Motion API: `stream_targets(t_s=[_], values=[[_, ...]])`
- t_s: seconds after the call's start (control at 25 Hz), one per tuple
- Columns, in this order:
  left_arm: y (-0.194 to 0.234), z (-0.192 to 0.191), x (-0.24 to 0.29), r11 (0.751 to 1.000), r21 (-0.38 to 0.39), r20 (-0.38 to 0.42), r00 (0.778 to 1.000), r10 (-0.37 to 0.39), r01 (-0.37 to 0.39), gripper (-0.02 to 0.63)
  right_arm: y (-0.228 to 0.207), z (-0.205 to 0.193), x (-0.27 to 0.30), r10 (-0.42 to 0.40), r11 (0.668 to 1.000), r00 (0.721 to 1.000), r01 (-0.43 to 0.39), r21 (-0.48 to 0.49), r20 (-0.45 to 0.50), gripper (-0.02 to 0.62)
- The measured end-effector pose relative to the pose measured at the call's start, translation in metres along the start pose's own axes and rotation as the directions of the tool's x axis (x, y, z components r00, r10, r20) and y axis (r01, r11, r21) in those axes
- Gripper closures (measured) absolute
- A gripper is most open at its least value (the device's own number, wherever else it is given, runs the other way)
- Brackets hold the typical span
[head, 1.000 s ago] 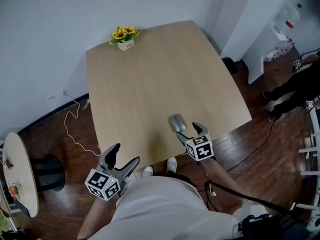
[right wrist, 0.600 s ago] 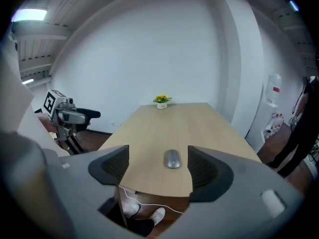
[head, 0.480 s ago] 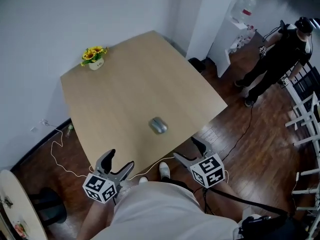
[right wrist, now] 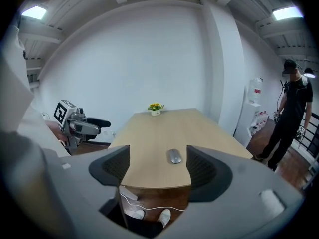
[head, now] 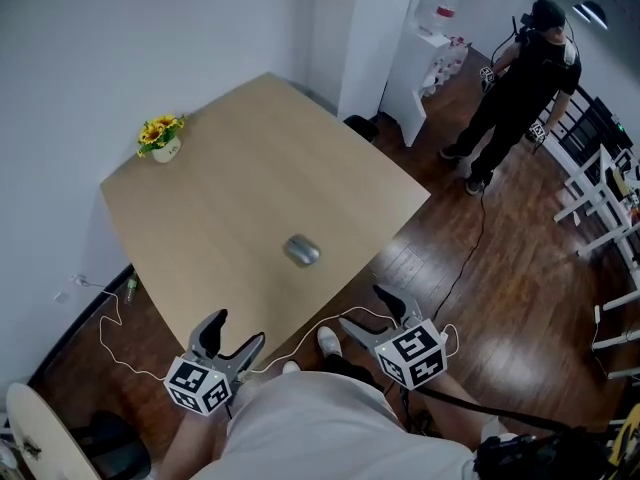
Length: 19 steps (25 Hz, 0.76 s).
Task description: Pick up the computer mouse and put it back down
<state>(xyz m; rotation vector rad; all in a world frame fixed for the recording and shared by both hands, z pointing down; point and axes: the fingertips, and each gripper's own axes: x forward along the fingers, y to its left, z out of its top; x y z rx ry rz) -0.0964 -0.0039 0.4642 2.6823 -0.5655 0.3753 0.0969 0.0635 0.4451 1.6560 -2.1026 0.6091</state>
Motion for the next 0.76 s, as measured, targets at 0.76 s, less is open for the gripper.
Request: stream_targets(t_s=[0.76], values=[[0.016,-0.004,-0.045,1.000,0.007,0.018,1.000,-0.009,0.009,0.247,0.039,-0.004,-0.014,-0.053,0.999,0.999,0.053,0.007,-0.009,0.245]])
